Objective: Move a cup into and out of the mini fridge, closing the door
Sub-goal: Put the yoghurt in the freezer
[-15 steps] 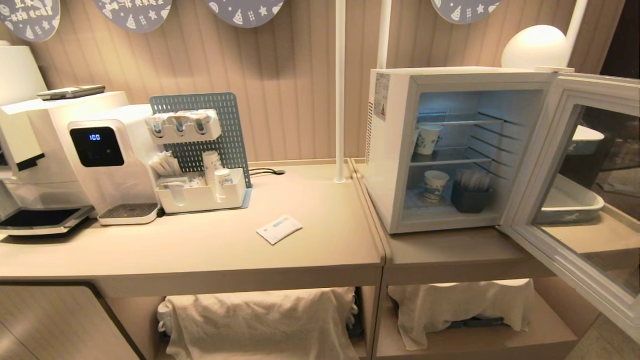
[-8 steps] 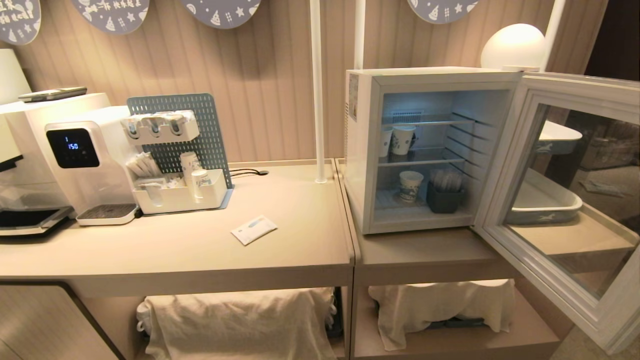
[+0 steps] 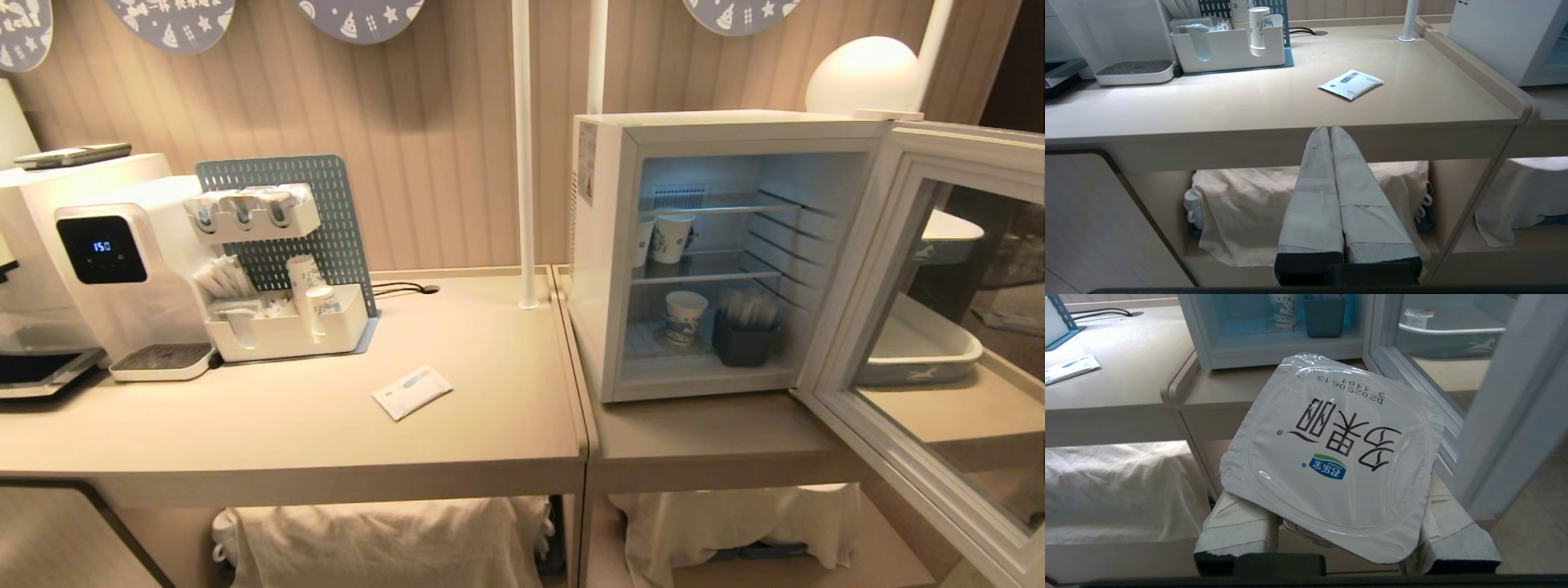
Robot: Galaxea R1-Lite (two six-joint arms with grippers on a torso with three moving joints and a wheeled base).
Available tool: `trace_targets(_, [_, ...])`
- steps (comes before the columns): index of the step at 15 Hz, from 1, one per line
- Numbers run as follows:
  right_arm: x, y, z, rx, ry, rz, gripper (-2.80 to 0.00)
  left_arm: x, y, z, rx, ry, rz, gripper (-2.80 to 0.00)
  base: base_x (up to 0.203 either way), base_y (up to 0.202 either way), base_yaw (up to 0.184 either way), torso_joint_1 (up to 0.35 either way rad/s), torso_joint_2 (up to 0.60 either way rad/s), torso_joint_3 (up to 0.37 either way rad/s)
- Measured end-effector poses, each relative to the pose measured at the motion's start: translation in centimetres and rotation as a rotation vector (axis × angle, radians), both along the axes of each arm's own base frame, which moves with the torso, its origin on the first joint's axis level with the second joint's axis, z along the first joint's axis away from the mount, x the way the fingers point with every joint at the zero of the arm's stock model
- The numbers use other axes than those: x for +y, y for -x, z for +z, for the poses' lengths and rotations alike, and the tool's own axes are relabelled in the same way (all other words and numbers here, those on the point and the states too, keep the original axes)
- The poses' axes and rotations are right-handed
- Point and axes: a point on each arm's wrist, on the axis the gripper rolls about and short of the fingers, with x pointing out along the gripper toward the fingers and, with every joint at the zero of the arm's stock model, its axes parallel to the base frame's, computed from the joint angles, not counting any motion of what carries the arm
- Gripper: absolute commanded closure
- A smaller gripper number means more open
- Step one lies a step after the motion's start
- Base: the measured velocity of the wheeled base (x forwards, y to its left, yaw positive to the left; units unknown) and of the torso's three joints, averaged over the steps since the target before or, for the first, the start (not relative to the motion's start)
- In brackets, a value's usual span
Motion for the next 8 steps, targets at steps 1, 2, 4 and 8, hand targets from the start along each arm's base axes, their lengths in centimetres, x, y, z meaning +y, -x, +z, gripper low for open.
trace_targets(1, [0.0,0.0,0.0,0.0,0.0,0.0,0.0,0.0,0.0,0.0,0.0,0.0,0.002,0.0,0.187,0.0,0.006,0.002,0.0,0.002])
trace_targets(2, [0.0,0.0,0.0,0.001,0.0,0.0,0.0,0.0,0.0,0.0,0.0,0.0,0.001,0.0,0.194,0.0,-0.002,0.002,0.0,0.002])
trace_targets(4, [0.0,0.0,0.0,0.0,0.0,0.0,0.0,0.0,0.0,0.0,0.0,0.0,0.0,0.0,0.194,0.0,-0.001,0.003,0.0,0.002])
trace_targets(8, [0.0,0.01,0.03,0.001,0.006,-0.001,0.0,0.0,0.0,0.0,0.0,0.005,0.0,0.0,0.108,0.0,-0.002,0.004,0.01,-0.002])
